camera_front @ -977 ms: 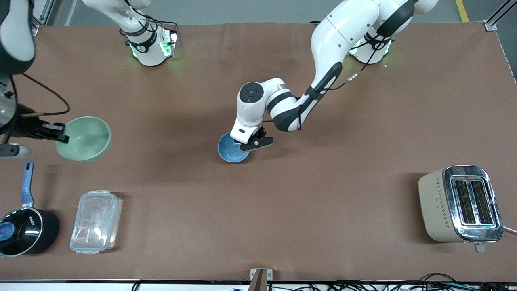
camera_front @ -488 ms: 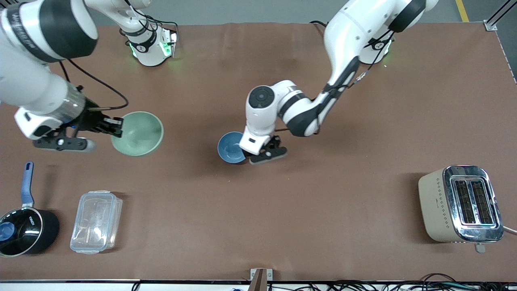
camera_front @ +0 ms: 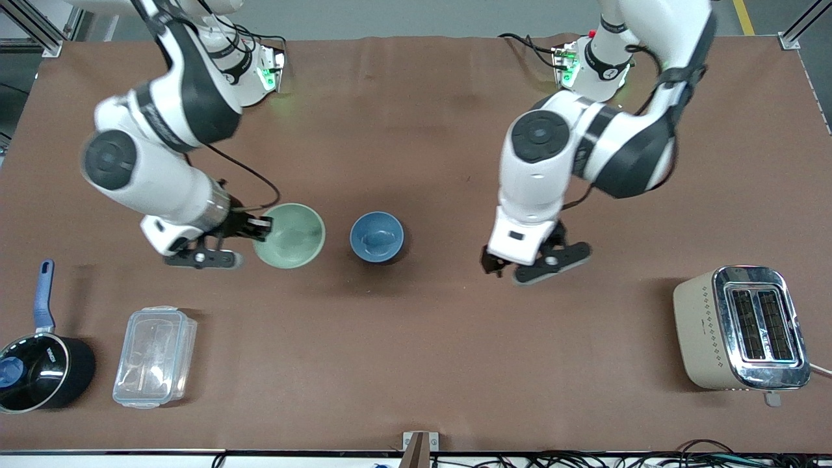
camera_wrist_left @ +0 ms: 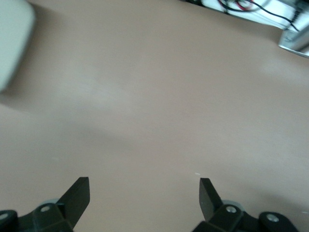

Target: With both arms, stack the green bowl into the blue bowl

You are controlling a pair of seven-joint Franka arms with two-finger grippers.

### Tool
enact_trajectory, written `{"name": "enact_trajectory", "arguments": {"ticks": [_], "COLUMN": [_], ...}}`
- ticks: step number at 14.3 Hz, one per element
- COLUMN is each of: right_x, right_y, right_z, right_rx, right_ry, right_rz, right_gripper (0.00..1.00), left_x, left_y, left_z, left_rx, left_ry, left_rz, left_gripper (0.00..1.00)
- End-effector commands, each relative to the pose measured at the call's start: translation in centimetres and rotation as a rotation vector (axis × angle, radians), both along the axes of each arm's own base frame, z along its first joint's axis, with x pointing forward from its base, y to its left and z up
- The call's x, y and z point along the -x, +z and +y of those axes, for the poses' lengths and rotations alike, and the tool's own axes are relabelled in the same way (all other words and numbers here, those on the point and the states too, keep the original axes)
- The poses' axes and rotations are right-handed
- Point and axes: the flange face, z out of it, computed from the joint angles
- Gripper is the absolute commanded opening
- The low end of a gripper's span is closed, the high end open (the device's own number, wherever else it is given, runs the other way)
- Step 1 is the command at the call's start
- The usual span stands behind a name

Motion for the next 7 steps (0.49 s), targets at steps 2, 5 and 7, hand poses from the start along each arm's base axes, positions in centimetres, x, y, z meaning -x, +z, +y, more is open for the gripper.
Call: {"name": "enact_trajectory", "arguments": {"ticks": [2, 5, 7], "right_x": [1.5, 2.5, 3.5], "right_y": [-6.2, -10.4, -13.4], "right_z": [3.4, 6.2, 7.4], "right_rx": [-0.047, -0.071, -0.082], "right_ry": [-0.005, 0.030, 0.041], "right_rz": [0.014, 0.050, 0.054], "right_gripper": [0.01, 0.01, 0.01], "left_x": [-0.2, -0.2, -0.1], "left_y": [5.1, 7.8, 9.4], "left_z": [7.6, 11.2, 14.3], "left_rx": [-0.058, 0.047, 0.044], "left_ry": [-0.108, -0.125, -0.146], "left_rz": [0.051, 0.088, 0.101], "left_gripper": [1.00, 1.00, 1.00]}}
